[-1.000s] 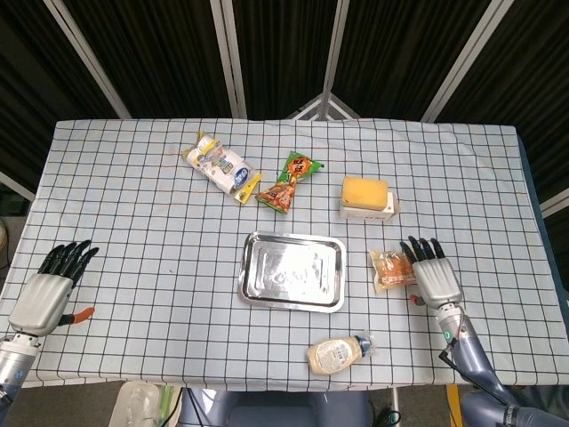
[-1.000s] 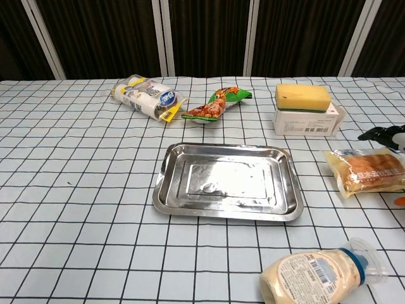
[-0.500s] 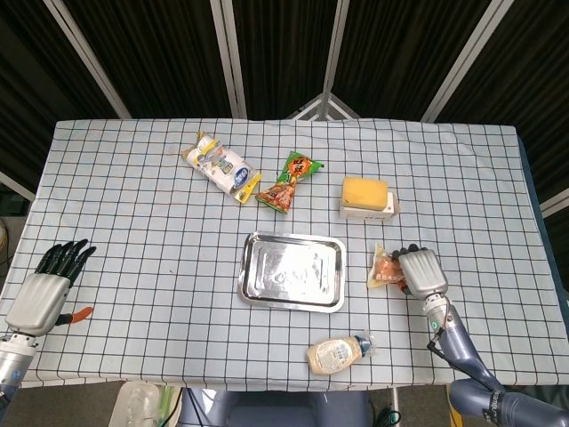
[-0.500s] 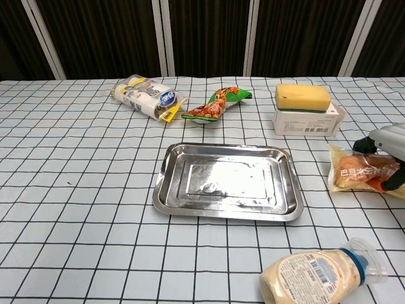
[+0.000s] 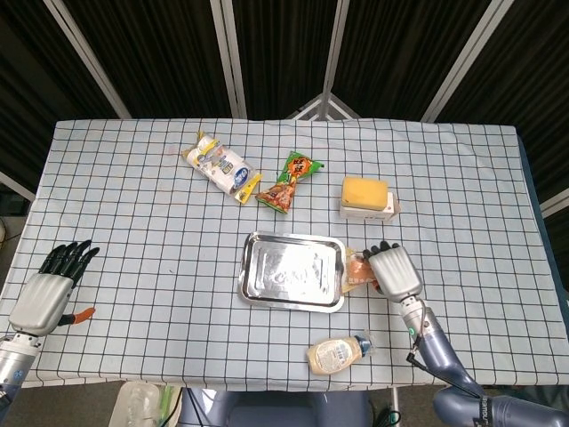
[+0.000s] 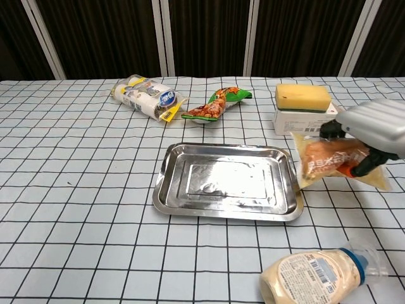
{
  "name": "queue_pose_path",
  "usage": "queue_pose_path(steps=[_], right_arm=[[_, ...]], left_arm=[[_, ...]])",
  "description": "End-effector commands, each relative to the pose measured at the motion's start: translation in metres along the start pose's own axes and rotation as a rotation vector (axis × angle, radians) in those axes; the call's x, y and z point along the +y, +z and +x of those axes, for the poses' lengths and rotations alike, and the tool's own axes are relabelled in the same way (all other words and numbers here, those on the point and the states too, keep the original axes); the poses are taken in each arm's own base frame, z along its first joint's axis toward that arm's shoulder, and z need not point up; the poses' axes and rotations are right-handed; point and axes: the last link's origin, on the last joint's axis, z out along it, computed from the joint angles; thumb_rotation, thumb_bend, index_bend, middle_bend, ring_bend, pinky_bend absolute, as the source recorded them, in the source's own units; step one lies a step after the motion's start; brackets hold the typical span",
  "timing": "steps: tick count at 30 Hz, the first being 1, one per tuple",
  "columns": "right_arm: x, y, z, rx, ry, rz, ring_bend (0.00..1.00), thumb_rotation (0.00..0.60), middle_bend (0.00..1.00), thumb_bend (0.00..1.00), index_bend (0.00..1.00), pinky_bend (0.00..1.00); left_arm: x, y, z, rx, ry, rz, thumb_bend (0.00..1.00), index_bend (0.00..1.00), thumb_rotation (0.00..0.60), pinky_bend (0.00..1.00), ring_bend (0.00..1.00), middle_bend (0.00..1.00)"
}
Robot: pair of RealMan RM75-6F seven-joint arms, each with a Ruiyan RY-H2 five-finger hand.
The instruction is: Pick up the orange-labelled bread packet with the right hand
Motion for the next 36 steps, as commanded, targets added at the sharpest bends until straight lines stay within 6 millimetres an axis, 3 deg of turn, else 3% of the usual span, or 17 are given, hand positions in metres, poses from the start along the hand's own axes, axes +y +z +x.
queue_pose_path(steps=[1,8,12,14,16,18,21,23,29,34,36], right_arm=[[-0.043,0.014,0.030,0.054,0.008,0.076,0.35,0.600,0.48,0.49,0.63,0.53],[-0.104,0.043,0.043,0.039,0.030,0.129,0.35,0.600,0.48,0.49,0.63,0.53],[-0.126,0.058,0.042,0.029,0.047,0.140,0.35,0.600,0.48,0.49,0.62,0.53],[-0.133,0.063,0.039,0.024,0.034,0.136,0.34,0.600,0.46,0.49,0.51,0.53],[-0.138,0.067,0.035,0.014,0.021,0.126,0.29,0.600,0.37,0.49,0.27,0.50],[-0.139,0.069,0.032,0.006,0.005,0.102,0.15,0.600,0.20,0.49,0.03,0.40],[-0.135,0.067,0.031,-0.001,-0.011,0.064,0.01,0.600,0.03,0.43,0.00,0.23],[-0.130,0.060,0.031,-0.028,-0.013,0.048,0.00,0.600,0.00,0.37,0.00,0.17],[-0.104,0.033,0.041,-0.079,0.006,0.015,0.00,0.600,0.00,0.30,0.00,0.13],[-0.068,0.000,0.047,-0.068,-0.017,-0.060,0.00,0.600,0.00,0.30,0.00,0.10],[-0.043,-0.021,0.051,-0.032,-0.019,-0.116,0.00,0.600,0.00,0.30,0.00,0.08]], left_arm=[[-0.001,0.000,0.001,0.002,-0.004,0.002,0.06,0.00,0.600,0.00,0.00,0.00],[-0.004,-0.001,0.004,0.002,-0.016,0.000,0.06,0.00,0.600,0.00,0.00,0.00],[-0.005,-0.002,0.005,0.001,-0.026,-0.005,0.06,0.00,0.600,0.00,0.00,0.00],[-0.006,-0.001,0.006,0.000,-0.029,-0.006,0.06,0.00,0.600,0.00,0.00,0.00],[-0.007,0.000,0.005,-0.003,-0.031,-0.006,0.06,0.00,0.600,0.00,0.00,0.00],[-0.007,0.000,0.005,-0.004,-0.032,-0.007,0.06,0.00,0.600,0.00,0.00,0.00],[-0.006,-0.001,0.006,-0.003,-0.032,-0.011,0.06,0.00,0.600,0.00,0.00,0.00],[-0.006,-0.001,0.005,-0.004,-0.031,-0.012,0.06,0.00,0.600,0.00,0.00,0.00],[-0.003,-0.001,0.003,-0.005,-0.017,-0.015,0.06,0.00,0.600,0.00,0.00,0.00],[-0.002,-0.003,0.004,-0.002,-0.016,-0.016,0.06,0.00,0.600,0.00,0.00,0.00],[-0.002,-0.004,0.004,0.003,-0.015,-0.018,0.06,0.00,0.600,0.00,0.00,0.00]])
